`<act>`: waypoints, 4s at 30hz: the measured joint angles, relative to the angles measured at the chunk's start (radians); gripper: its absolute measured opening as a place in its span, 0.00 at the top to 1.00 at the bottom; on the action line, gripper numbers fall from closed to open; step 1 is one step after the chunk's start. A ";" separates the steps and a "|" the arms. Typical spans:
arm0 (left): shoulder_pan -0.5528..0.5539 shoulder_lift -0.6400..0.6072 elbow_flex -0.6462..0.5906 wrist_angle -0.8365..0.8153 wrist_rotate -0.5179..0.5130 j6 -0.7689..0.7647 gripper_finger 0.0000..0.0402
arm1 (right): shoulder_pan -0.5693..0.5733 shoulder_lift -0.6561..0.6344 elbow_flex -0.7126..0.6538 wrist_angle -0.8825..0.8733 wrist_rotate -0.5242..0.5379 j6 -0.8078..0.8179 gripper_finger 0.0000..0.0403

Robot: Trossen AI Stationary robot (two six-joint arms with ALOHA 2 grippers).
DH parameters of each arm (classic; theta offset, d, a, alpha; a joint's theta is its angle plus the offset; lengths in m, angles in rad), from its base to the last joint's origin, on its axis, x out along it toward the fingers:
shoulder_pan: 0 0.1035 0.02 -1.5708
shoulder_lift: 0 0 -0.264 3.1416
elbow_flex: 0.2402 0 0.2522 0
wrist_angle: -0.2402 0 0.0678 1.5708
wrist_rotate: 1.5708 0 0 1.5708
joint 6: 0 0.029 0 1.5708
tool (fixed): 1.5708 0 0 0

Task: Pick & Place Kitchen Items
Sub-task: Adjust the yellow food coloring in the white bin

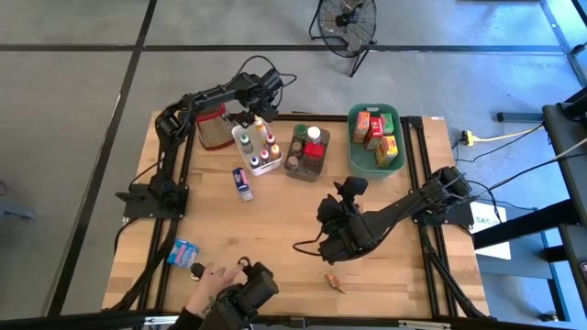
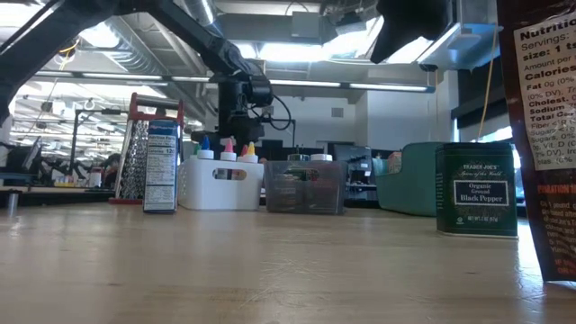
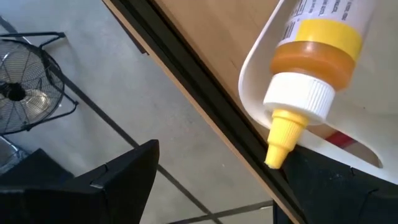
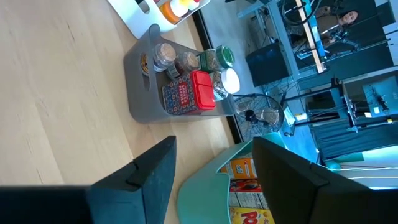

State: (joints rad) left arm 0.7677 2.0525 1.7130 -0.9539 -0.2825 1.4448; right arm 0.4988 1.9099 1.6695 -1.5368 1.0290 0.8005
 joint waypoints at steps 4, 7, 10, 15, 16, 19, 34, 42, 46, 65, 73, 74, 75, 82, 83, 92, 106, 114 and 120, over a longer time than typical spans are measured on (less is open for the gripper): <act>0.000 0.000 0.000 -0.002 0.004 0.000 0.17 | 0.000 0.000 0.000 0.000 0.000 0.000 0.47; 0.000 0.000 0.000 -0.005 0.005 0.000 0.17 | -0.001 0.000 0.000 0.001 0.001 0.000 0.47; 0.000 0.000 0.000 -0.007 0.005 -0.001 0.19 | 0.000 0.000 0.000 0.004 0.000 0.000 0.47; 0.000 0.000 0.000 -0.008 0.009 -0.001 0.27 | 0.000 0.000 0.000 0.004 0.002 0.000 0.47; 0.000 0.000 0.000 -0.008 0.009 -0.002 0.28 | 0.000 0.000 0.000 0.004 0.003 0.000 0.47; 0.000 0.000 0.000 -0.008 0.018 -0.002 0.33 | 0.000 0.000 0.000 0.004 0.003 0.000 0.47; 0.001 0.001 0.000 -0.007 0.024 -0.010 0.47 | 0.000 0.000 0.000 0.003 0.002 0.000 0.47; 0.013 0.004 0.000 -0.006 0.071 -0.055 0.56 | 0.000 0.000 0.000 0.003 0.002 -0.003 0.47; 0.021 0.021 0.000 -0.010 0.049 -0.085 0.61 | 0.000 0.000 0.000 0.007 0.002 -0.004 0.47; 0.011 0.041 -0.001 0.011 -0.015 -0.097 0.78 | 0.000 0.000 0.000 -0.008 0.007 -0.004 0.47; 0.011 0.039 0.000 0.008 -0.017 -0.112 0.77 | 0.000 0.000 0.000 -0.011 0.008 -0.004 0.47; 0.011 0.039 0.002 0.006 -0.022 -0.114 0.77 | 0.000 0.000 0.000 -0.011 0.008 -0.004 0.47; 0.011 0.039 0.006 0.005 -0.027 -0.121 0.77 | 0.000 0.000 0.000 -0.011 0.009 -0.004 0.47; 0.011 0.039 0.060 0.005 0.012 -0.240 0.73 | 0.000 0.000 0.000 -0.011 0.011 -0.004 0.47; 0.011 0.039 0.068 0.005 0.013 -0.254 0.73 | 0.000 0.000 0.000 -0.011 0.011 -0.004 0.47; 0.011 0.037 0.084 0.004 -0.069 -0.323 0.62 | 0.000 0.000 0.000 -0.008 0.010 -0.004 0.47; -0.007 0.030 0.084 -0.101 -0.187 -0.256 0.48 | 0.000 0.000 0.000 -0.002 0.010 -0.004 0.47; -0.030 -0.049 0.084 -0.150 -0.060 -0.254 0.48 | 0.000 0.001 -0.021 0.003 0.007 -0.001 0.47; -0.058 -0.092 0.084 -0.186 0.070 -0.253 0.48 | 0.001 0.001 -0.021 0.006 0.007 -0.001 0.47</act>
State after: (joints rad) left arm 0.7097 1.9601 1.7966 -1.1398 -0.2128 1.1923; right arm 0.4997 1.9110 1.6481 -1.5311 1.0363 0.7998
